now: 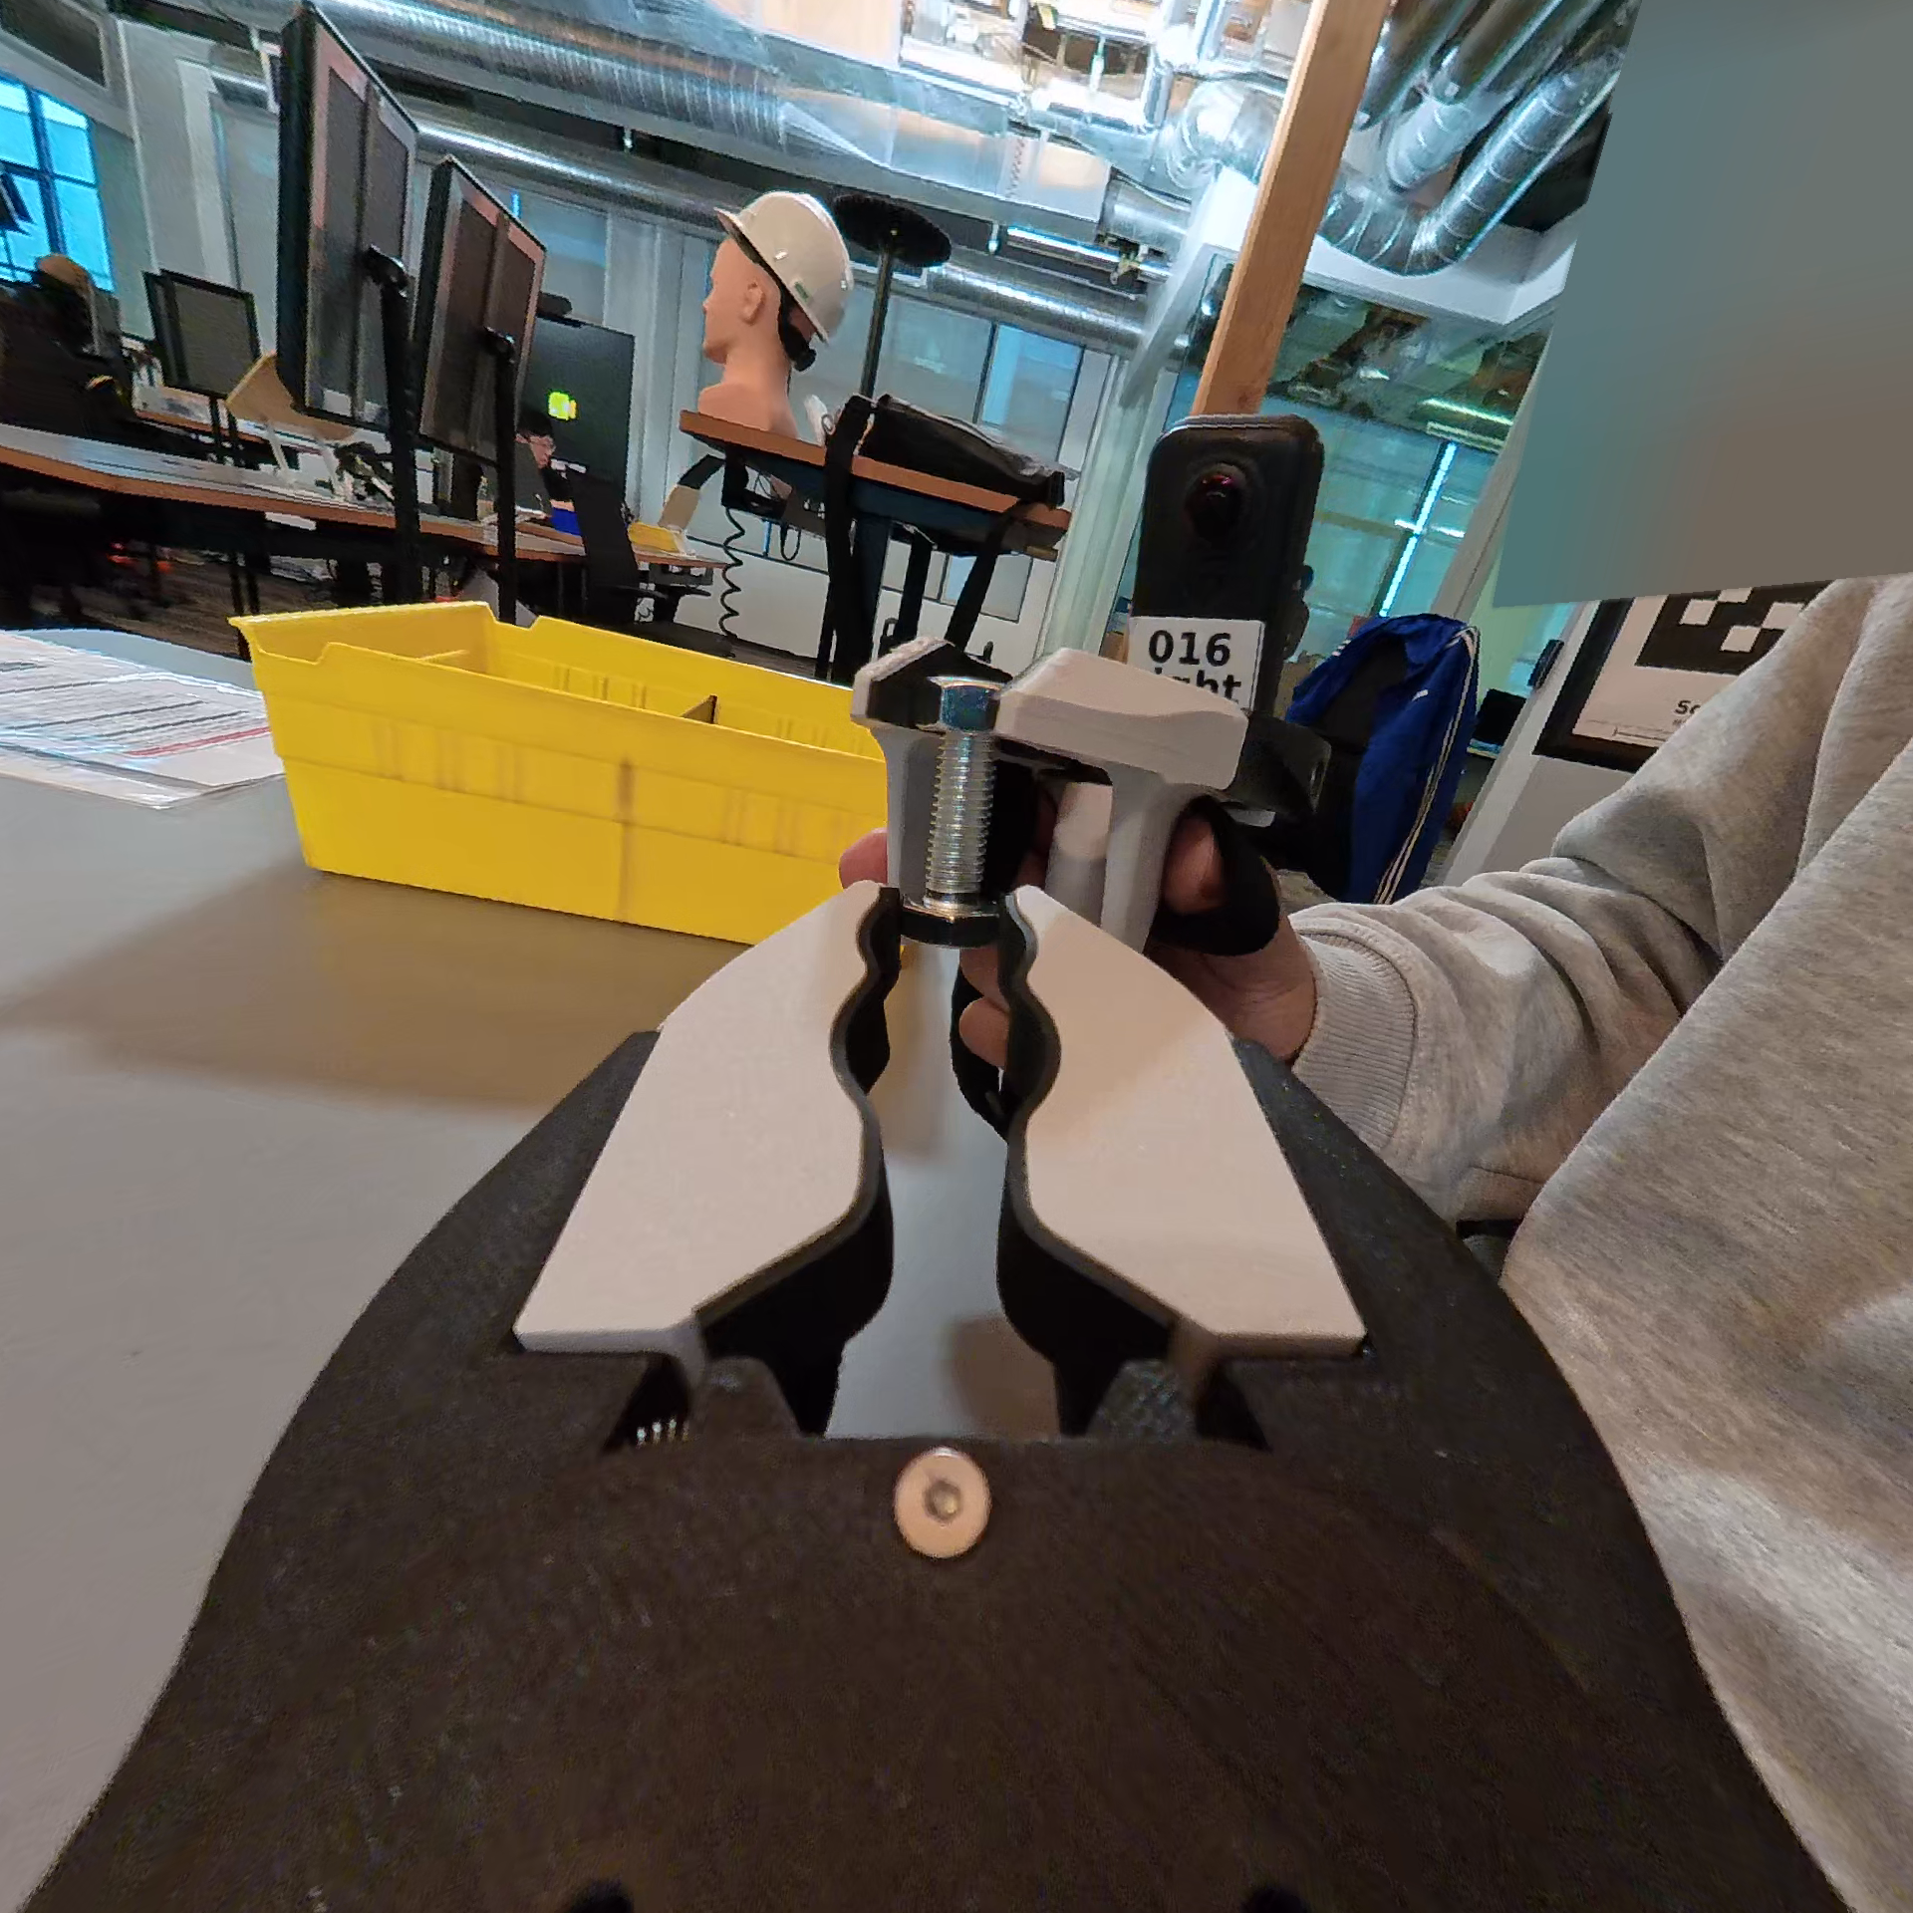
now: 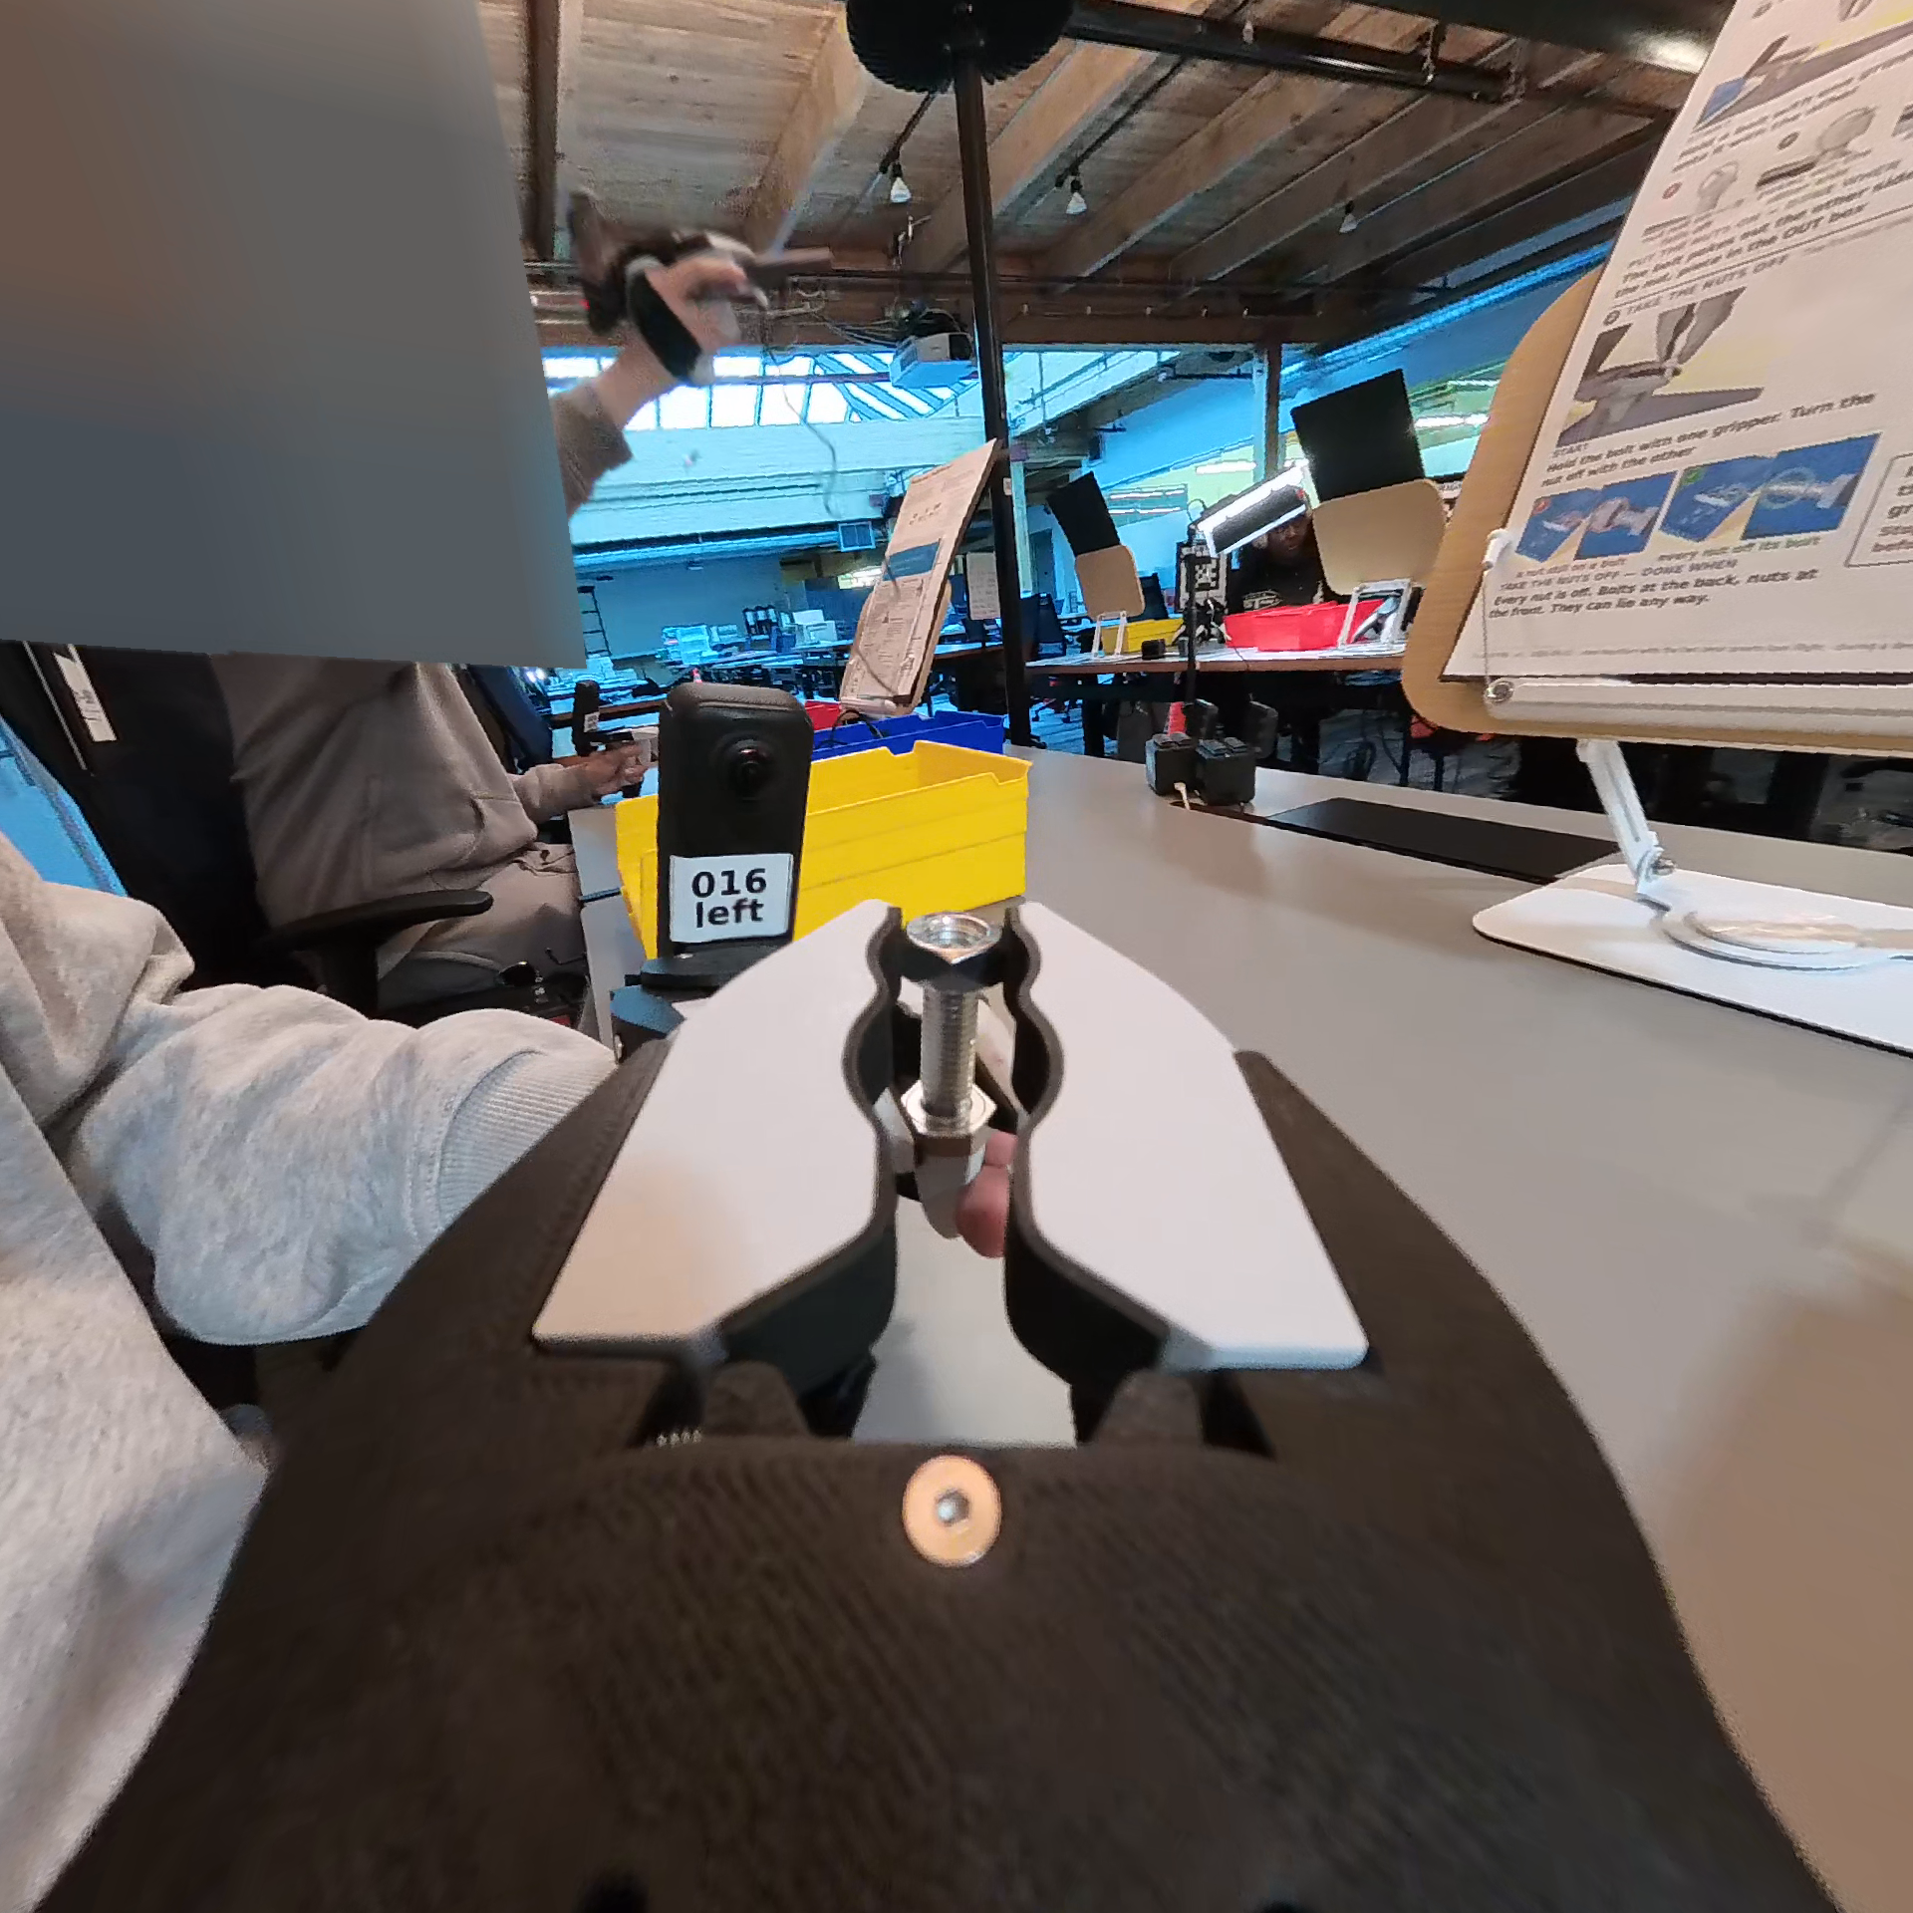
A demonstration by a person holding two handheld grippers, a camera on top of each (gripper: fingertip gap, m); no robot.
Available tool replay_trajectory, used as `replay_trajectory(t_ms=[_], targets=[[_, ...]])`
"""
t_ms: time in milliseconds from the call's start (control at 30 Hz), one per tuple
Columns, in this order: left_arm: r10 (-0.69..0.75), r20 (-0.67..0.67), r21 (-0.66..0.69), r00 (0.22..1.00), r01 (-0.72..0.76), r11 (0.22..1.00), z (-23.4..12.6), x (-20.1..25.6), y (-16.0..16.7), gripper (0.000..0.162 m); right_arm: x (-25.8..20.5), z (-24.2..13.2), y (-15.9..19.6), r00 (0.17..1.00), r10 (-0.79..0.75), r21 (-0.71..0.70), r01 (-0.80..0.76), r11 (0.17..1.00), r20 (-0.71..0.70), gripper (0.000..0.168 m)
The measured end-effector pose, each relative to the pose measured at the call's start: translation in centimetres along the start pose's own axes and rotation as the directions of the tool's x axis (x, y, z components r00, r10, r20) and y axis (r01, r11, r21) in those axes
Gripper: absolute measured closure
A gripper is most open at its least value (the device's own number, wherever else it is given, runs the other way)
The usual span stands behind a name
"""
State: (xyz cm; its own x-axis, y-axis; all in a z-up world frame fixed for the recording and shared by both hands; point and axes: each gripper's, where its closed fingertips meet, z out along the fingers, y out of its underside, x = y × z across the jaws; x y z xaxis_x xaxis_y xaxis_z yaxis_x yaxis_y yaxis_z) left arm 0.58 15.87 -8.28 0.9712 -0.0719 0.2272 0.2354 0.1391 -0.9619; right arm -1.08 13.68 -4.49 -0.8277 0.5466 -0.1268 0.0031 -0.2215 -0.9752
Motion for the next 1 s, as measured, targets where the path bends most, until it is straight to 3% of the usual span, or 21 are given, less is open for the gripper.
replay_trajectory(t_ms=[200, 500, 767, 1000], targets=[[-0.046, -0.057, 0.026, 0.997, 0.048, 0.999, -0.1, 0.6, -0.5, 0.143, -0.7, -0.2, -0.5, 0.995, 0.047, 0.019, -0.049, 0.999, 0.089, 0.150], [-0.236, -0.283, 0.025, 0.930, 0.253, 0.967, -0.4, 3.0, -1.2, 0.143, -2.5, -0.5, -1.5, 0.936, 0.192, 0.036, -0.212, 0.977, 0.296, 0.150], [-0.215, -0.259, 0.034, 0.942, 0.231, 0.972, -0.4, 2.6, -1.1, 0.143, -1.5, -0.7, -1.4, 0.960, 0.150, 0.046, -0.165, 0.985, 0.236, 0.140], [-0.208, -0.228, 0.065, 0.951, 0.228, 0.971, -0.6, 1.9, -1.5, 0.143, -0.6, -1.0, -1.5, 0.967, 0.157, 0.057, -0.171, 0.984, 0.201, 0.143]])
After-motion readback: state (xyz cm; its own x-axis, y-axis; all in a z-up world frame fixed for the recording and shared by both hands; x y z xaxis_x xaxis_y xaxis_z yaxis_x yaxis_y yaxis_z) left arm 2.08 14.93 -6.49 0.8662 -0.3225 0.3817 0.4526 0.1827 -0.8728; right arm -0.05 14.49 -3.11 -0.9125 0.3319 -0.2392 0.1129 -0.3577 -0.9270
